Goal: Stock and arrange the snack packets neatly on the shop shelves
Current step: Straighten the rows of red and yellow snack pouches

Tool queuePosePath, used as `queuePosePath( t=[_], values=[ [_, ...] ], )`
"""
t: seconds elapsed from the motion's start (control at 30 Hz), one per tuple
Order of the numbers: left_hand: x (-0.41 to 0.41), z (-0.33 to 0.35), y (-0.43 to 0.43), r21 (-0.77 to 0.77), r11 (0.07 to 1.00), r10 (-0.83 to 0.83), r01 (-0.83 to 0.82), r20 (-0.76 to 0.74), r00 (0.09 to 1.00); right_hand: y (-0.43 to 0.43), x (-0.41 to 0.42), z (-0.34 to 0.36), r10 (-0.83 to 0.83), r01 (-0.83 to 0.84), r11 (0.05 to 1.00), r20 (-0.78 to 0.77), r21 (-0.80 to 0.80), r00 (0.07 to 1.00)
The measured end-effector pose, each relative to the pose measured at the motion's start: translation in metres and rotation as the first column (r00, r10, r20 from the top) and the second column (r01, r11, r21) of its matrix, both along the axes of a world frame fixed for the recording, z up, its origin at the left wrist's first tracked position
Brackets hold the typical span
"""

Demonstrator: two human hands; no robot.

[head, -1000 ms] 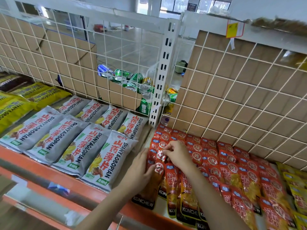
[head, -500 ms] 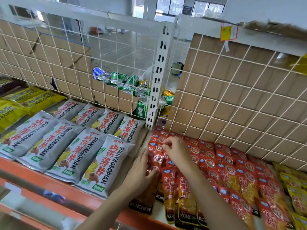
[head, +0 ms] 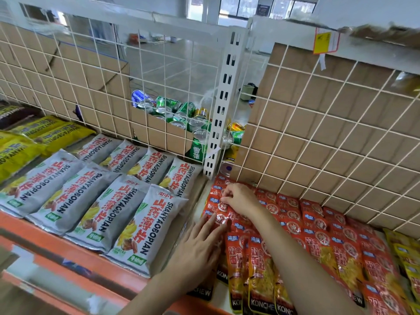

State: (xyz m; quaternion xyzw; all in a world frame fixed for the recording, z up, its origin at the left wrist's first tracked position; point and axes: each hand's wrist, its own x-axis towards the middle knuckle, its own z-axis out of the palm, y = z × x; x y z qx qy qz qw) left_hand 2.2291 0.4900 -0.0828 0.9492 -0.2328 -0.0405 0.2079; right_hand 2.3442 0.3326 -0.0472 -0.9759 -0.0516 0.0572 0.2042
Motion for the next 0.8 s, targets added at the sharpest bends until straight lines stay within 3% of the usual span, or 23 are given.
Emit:
queuePosePath(
  t=[0.8],
  values=[
    [0.0031, 0.0012, 0.0028, 0.058, 0.998, -0.004, 0.006, -0.026, 1.0, 0.0015, -0.0006, -0.0059, -0.04, 0.037, 0.996, 0.024, 0.086, 0.999]
  ],
)
